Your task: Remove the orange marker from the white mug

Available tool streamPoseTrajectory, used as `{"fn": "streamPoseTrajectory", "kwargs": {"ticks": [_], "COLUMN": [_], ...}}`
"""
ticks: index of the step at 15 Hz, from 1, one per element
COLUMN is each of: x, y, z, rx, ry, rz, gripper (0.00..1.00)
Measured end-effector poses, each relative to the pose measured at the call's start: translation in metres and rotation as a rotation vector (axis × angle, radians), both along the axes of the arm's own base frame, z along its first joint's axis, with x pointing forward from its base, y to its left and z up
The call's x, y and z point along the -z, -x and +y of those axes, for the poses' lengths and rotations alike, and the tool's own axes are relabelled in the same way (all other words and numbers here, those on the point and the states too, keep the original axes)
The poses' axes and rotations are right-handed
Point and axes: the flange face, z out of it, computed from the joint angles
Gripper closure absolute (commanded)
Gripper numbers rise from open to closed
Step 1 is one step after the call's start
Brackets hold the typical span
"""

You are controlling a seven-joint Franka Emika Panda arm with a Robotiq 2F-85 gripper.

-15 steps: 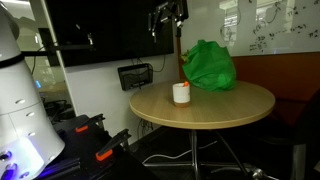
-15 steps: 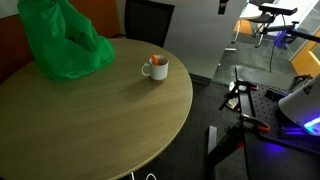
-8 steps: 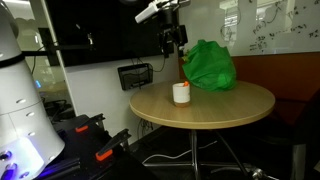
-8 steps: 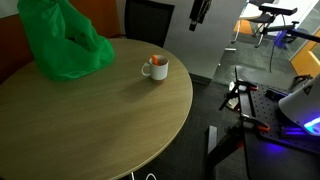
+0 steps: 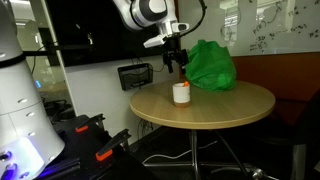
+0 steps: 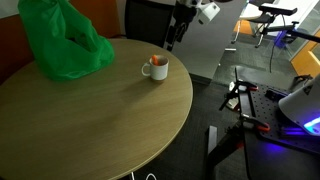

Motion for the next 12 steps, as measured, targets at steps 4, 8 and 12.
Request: {"fn": "streamPoseTrajectory", "kwargs": {"ticks": [4, 8, 12], "x": [0.024, 0.041, 0.046], "y": [-0.028, -0.045, -0.056], "z": [-0.001, 0.006, 0.014], "rx": [0.012, -0.003, -0.017], "ry": [0.008, 0.011, 0.013], "rz": [-0.001, 0.013, 0.011], "gripper": [0.46, 0.45, 0.61]}}
